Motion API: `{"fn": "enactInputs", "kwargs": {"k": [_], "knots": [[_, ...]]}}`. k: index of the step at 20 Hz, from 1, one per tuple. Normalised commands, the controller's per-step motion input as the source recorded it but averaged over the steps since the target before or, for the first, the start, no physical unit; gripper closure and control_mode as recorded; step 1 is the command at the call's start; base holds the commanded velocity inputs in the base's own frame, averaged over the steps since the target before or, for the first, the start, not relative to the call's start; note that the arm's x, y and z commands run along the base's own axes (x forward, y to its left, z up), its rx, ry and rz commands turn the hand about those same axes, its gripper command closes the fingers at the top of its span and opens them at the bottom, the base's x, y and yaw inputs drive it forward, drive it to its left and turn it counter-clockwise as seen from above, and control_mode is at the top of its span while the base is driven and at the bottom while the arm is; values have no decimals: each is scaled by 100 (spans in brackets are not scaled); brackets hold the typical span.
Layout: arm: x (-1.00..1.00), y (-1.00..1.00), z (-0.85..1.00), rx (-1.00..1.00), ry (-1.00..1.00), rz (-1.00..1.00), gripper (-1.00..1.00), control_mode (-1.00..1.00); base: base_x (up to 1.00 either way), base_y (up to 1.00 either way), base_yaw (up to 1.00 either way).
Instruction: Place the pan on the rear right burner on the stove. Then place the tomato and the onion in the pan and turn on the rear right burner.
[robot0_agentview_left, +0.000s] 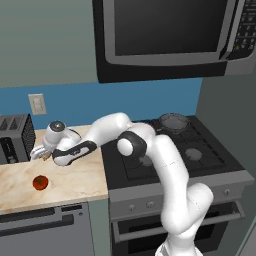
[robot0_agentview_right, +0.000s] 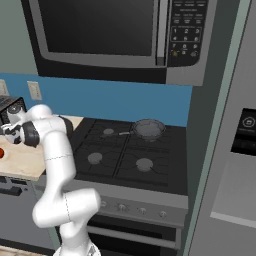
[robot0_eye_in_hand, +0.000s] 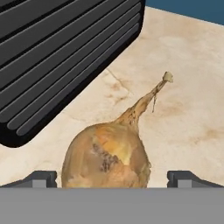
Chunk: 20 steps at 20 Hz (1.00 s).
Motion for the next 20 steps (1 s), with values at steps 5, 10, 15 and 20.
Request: {"fn": "enactInputs", "kwargs": {"k": [5,10,15,20], "knots": [[18,10,-12,0,0,0,-100,-100,0,0,0],[5,10,-21,0,0,-1,100,-100,0,0,0],[0,2,-10,0,0,-4,100,-100,0,0,0],[-3,0,-1,0,0,-7,100,-100,0,0,0]]}}
